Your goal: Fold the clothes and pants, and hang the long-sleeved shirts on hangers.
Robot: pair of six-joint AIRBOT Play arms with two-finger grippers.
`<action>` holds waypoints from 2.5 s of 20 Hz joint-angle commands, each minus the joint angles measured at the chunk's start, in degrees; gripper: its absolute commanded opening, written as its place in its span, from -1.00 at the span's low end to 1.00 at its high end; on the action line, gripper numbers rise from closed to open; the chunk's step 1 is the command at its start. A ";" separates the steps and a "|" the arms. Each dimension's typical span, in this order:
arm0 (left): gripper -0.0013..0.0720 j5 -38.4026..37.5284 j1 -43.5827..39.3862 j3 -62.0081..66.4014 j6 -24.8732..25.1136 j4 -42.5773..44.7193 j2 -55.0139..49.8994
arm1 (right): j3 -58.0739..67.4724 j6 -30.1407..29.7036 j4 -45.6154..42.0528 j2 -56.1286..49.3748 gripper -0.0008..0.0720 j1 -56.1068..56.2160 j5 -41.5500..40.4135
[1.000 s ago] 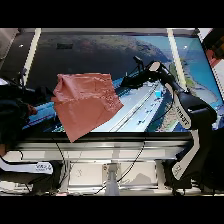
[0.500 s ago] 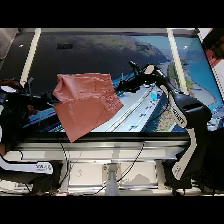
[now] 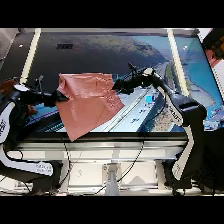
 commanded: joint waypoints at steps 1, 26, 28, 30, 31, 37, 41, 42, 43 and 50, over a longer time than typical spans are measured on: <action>0.03 3.32 -3.15 0.00 0.02 -0.20 -0.28 | -0.04 -0.17 1.22 -0.90 0.86 0.96 2.38; -0.93 20.11 -14.32 4.35 -0.70 -2.34 -0.31 | -9.40 6.47 -9.94 10.10 -0.90 2.12 -9.57; -0.93 20.98 -15.43 4.35 -0.70 -2.34 -0.31 | -15.08 7.56 -10.16 14.21 -0.90 1.84 -15.04; -0.93 21.70 -16.72 4.35 -0.72 -2.34 -0.31 | -21.11 8.33 -10.84 18.51 -0.90 0.63 -17.18; -0.93 21.73 -17.49 4.35 -0.72 -2.36 -0.31 | -23.67 8.57 -11.87 20.24 -0.90 -0.11 -17.18; -0.93 24.15 -19.96 4.35 -0.17 -2.10 -0.31 | -33.40 10.27 -14.99 29.38 -0.90 -4.61 -19.06; -0.93 25.86 -19.93 4.35 -0.02 -1.11 -0.31 | -33.97 10.97 -15.69 31.17 -0.90 -4.31 -19.65; -0.93 25.86 -19.87 4.35 -0.02 0.28 -0.31 | -33.97 11.19 -16.11 31.15 -0.90 -4.31 -19.54; -0.93 25.86 -19.76 4.35 -0.02 1.66 -0.31 | -33.97 11.23 -16.37 31.17 -0.90 -4.33 -19.54; -0.92 29.11 -21.70 4.35 -0.02 1.36 -0.37 | -36.76 17.11 -16.41 31.08 -0.90 -2.38 -19.43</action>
